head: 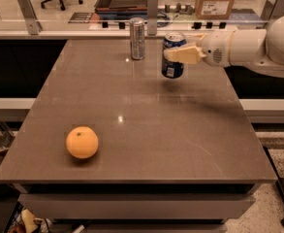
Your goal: Move pepsi can near orange
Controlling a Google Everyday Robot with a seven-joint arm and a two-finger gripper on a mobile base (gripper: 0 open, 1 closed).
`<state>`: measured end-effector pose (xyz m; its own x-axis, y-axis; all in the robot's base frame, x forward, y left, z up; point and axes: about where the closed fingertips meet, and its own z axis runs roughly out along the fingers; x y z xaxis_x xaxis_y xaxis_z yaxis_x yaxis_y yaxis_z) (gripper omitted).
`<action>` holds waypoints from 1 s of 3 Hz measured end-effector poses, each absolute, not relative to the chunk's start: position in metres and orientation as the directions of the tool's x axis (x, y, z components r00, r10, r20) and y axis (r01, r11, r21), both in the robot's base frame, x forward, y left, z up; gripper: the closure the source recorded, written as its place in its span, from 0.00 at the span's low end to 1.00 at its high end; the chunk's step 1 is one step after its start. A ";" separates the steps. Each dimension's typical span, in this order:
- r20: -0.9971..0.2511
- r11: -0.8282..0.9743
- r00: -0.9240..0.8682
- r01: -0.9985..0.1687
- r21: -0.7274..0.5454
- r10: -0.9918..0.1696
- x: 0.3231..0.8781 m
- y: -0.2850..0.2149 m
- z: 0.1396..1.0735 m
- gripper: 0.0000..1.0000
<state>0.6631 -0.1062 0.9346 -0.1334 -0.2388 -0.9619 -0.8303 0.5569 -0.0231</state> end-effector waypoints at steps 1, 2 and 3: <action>-0.957 0.522 -0.128 -0.853 -0.027 -0.259 0.641 -0.100 0.944 1.00; -0.956 0.480 -0.123 -0.877 -0.021 -0.268 0.619 -0.086 0.942 1.00; -0.953 0.433 -0.114 -0.901 -0.019 -0.279 0.592 -0.065 0.936 1.00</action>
Offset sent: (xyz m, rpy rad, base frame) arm -0.0763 0.0362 0.0003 -0.0216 0.0278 0.1505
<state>0.5923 -0.0648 0.9360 -0.1140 -0.2793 -0.9534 -0.9012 0.4329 -0.0191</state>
